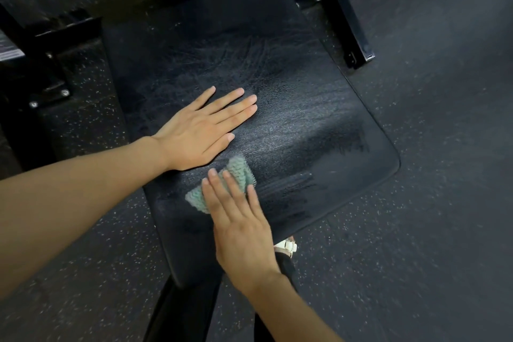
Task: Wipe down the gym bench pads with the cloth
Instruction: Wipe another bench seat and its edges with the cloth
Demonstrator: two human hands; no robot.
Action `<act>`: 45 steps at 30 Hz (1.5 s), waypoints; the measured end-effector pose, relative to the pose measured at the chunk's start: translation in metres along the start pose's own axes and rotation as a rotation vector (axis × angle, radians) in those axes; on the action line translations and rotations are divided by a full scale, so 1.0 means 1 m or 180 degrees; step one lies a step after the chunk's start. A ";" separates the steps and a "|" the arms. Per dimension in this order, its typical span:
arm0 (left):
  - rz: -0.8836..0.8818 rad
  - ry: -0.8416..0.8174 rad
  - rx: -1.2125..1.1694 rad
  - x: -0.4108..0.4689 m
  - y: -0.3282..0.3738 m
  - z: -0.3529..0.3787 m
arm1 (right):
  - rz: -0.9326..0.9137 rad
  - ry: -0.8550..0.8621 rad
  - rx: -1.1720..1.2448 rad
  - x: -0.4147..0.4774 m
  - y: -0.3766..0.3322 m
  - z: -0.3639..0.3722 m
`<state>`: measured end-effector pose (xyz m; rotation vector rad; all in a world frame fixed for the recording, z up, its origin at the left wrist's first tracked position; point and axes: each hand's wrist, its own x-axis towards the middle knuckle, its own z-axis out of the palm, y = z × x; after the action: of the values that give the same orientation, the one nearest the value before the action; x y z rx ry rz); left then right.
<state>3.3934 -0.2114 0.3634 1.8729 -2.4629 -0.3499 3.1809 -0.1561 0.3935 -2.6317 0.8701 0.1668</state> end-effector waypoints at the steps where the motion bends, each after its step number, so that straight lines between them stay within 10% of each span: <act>1: -0.0016 0.0003 -0.0001 0.001 0.003 0.000 | 0.0044 0.0055 0.0021 0.000 0.010 -0.004; 18: -0.0307 0.0042 -0.0122 0.009 0.035 0.004 | 0.1477 0.0911 0.0309 0.009 0.112 -0.026; 30: -0.0458 0.0091 -0.0006 0.017 0.050 0.005 | 0.0031 0.0289 0.0068 -0.014 0.071 -0.013; 45: -0.0729 0.0057 -0.0077 0.031 0.075 0.007 | 0.0979 0.0657 0.0126 0.010 0.205 -0.056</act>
<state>3.3127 -0.2207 0.3681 2.1426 -2.2262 -0.3651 3.0662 -0.3352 0.3815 -2.4950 1.3317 -0.0457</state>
